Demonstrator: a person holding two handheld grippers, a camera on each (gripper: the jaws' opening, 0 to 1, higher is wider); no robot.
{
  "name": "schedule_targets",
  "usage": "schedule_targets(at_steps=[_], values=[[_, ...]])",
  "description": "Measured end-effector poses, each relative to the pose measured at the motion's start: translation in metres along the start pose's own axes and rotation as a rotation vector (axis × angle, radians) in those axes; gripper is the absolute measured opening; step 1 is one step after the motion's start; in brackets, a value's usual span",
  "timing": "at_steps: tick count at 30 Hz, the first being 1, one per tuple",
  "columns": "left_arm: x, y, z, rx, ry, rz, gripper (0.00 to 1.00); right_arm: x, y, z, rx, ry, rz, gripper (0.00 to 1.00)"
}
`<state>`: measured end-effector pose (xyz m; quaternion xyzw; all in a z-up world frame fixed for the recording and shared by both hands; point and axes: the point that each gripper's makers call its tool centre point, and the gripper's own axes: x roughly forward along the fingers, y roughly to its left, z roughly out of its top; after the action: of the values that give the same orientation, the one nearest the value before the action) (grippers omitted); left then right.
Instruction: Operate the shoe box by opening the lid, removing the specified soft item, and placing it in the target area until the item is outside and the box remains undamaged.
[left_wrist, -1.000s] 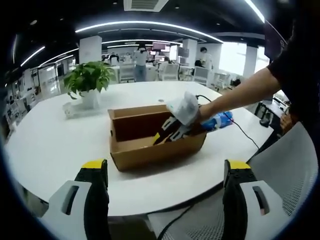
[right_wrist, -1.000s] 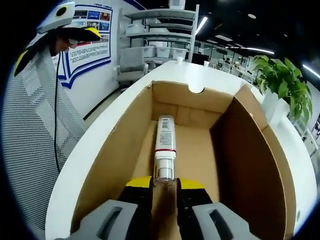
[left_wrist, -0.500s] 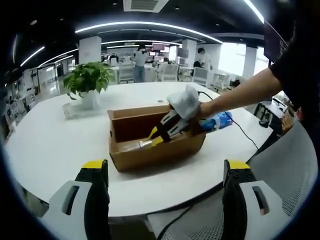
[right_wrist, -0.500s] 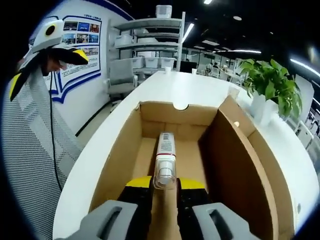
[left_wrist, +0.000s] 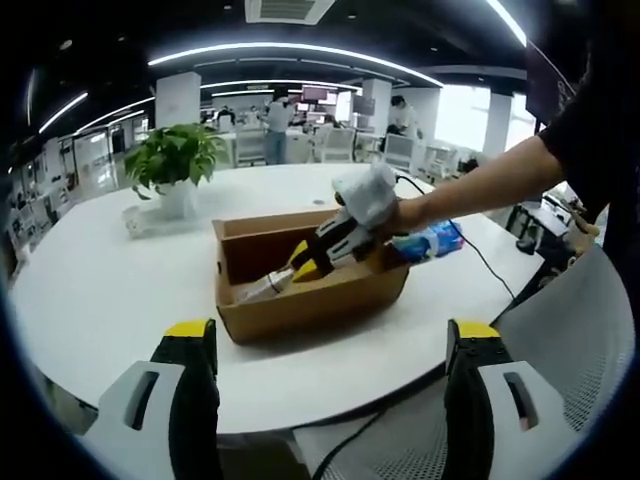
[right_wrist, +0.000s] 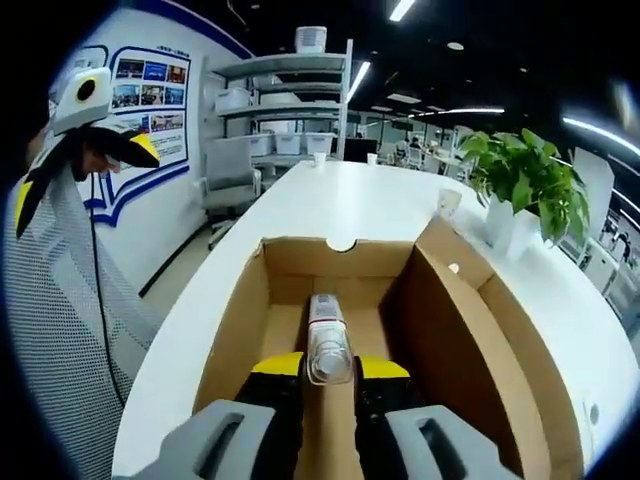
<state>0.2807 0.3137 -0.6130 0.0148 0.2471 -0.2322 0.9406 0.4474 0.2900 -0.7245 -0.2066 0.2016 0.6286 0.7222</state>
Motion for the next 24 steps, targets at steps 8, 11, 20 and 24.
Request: schedule_targets(at_steps=[8, 11, 20, 24], values=[[0.000, 0.000, 0.001, -0.003, -0.008, 0.001, 0.92, 0.001, -0.006, 0.009, 0.017, -0.014, -0.023, 0.14], [0.000, 0.000, 0.002, -0.003, -0.011, 0.001, 0.92, 0.001, -0.008, 0.015, 0.024, -0.025, -0.027, 0.15], [-0.001, 0.001, 0.004, -0.011, -0.028, 0.005, 0.92, 0.005, -0.010, 0.020, -0.004, -0.010, -0.027, 0.15], [-0.001, 0.002, 0.005, -0.013, -0.033, 0.006, 0.92, 0.006, -0.010, 0.020, -0.017, -0.001, -0.027, 0.15]])
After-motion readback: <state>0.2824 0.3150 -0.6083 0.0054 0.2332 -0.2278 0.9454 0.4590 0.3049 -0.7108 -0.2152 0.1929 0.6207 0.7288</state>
